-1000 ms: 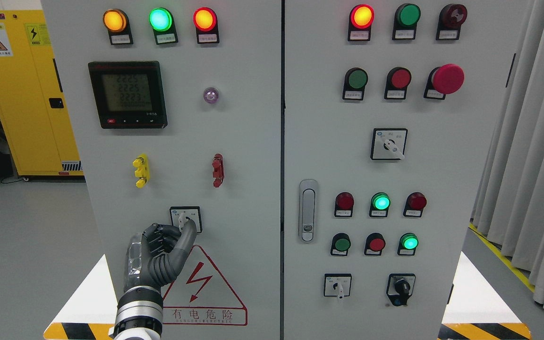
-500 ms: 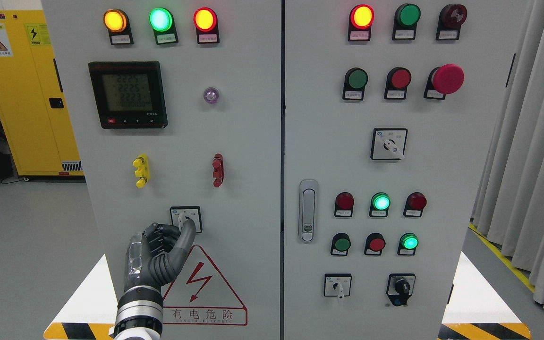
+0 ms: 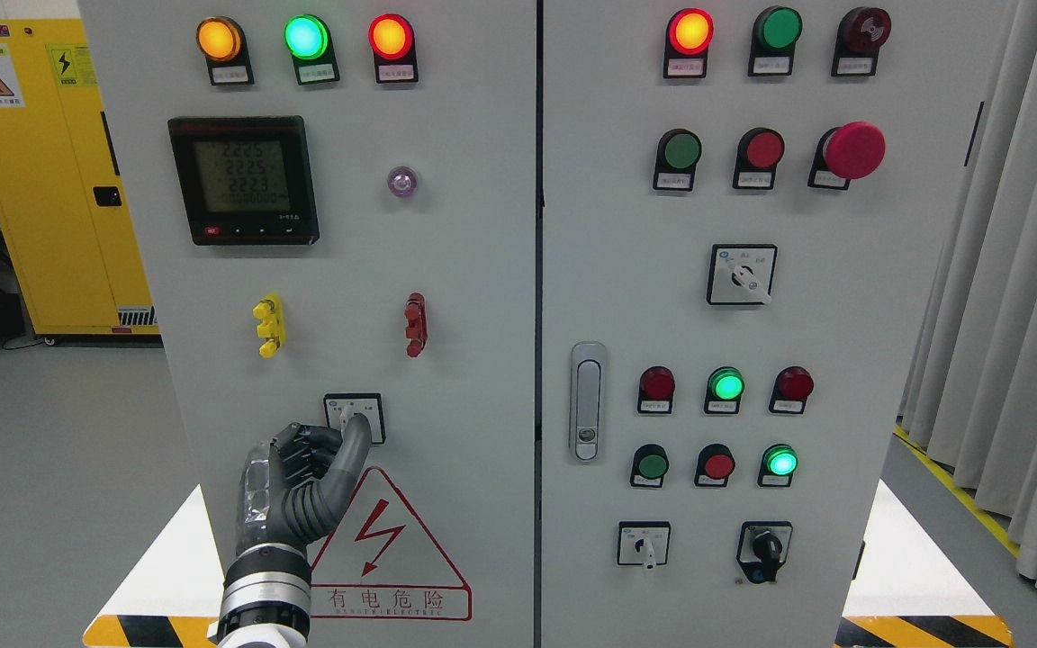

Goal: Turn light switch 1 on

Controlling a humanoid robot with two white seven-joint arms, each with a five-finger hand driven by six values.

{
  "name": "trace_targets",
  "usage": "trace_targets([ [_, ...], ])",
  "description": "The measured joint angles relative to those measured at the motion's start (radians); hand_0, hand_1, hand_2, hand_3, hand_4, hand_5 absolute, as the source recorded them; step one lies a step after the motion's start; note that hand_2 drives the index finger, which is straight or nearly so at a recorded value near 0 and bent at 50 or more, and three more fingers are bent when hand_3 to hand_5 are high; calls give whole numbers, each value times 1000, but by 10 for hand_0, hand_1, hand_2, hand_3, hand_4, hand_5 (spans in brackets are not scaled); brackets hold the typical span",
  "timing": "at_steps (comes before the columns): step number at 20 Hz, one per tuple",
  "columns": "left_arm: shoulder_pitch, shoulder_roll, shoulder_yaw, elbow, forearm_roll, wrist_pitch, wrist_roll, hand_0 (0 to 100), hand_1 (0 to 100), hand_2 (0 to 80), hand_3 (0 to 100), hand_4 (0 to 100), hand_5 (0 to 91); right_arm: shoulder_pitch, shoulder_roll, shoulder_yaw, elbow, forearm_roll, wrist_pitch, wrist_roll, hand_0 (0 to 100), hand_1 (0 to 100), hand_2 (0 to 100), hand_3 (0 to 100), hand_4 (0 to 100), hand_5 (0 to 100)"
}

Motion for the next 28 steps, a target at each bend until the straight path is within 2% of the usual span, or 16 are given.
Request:
trace_targets([
  [9,0,-1,-1,1,0,-2,0,522,540,582,860,891,879,0,0,0,0,0,0,-3,0,500,40,0,0,0],
  [28,0,-4,-5,7,2,-4,2,563,511,566,853,890,880,0,0,0,0,0,0,-3,0,500,40,0,0,0],
])
